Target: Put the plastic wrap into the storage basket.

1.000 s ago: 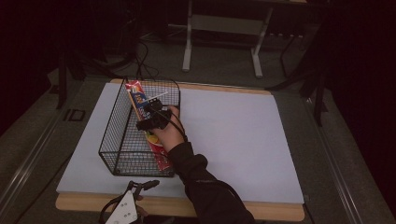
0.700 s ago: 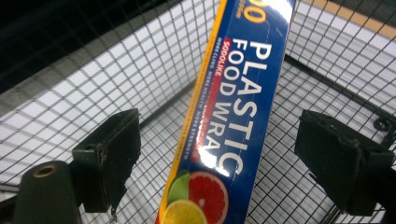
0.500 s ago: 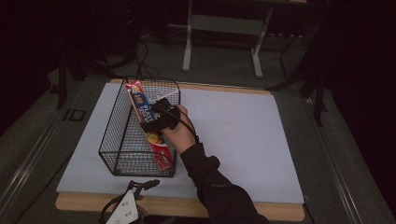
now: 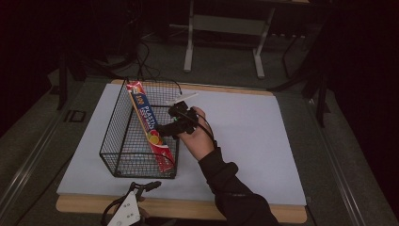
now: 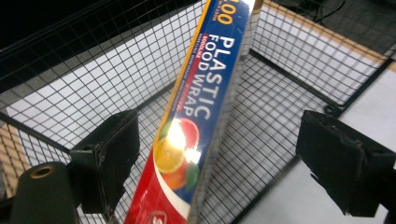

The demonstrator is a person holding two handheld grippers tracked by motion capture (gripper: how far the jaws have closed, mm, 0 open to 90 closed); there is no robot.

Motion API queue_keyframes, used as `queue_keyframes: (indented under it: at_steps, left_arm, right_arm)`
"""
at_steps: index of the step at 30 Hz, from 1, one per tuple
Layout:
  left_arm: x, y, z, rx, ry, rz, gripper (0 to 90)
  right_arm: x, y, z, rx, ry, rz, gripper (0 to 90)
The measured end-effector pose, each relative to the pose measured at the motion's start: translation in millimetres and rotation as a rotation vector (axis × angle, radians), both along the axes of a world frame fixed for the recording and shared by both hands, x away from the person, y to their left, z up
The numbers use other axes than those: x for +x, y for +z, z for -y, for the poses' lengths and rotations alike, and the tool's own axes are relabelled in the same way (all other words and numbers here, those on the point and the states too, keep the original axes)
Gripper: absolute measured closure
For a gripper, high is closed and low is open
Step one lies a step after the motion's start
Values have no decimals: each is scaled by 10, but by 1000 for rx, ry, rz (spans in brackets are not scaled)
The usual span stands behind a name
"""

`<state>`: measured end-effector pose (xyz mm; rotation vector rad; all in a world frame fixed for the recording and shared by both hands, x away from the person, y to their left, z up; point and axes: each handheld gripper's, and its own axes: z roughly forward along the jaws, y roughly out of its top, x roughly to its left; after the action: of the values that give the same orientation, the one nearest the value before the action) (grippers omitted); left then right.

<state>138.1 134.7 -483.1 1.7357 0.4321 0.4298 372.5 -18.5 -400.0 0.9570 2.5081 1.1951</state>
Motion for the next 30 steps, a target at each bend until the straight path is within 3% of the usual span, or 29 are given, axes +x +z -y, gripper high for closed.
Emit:
queue_keyframes:
  at_steps: [7, 14, 30]
  left_arm:
    - [5, -6, 13, 10, 3, 3, 0]
    - [10, -14, 22, 10, 4, -4, 0]
    - [10, -17, 31, 13, 5, -2, 0]
  right_arm:
    - [-108, 28, 279, -4, -11, 31, 136]
    - [-201, -28, 599, 17, -25, 33, 136]
    - [-432, -331, 1196, 20, -31, 52, 135]
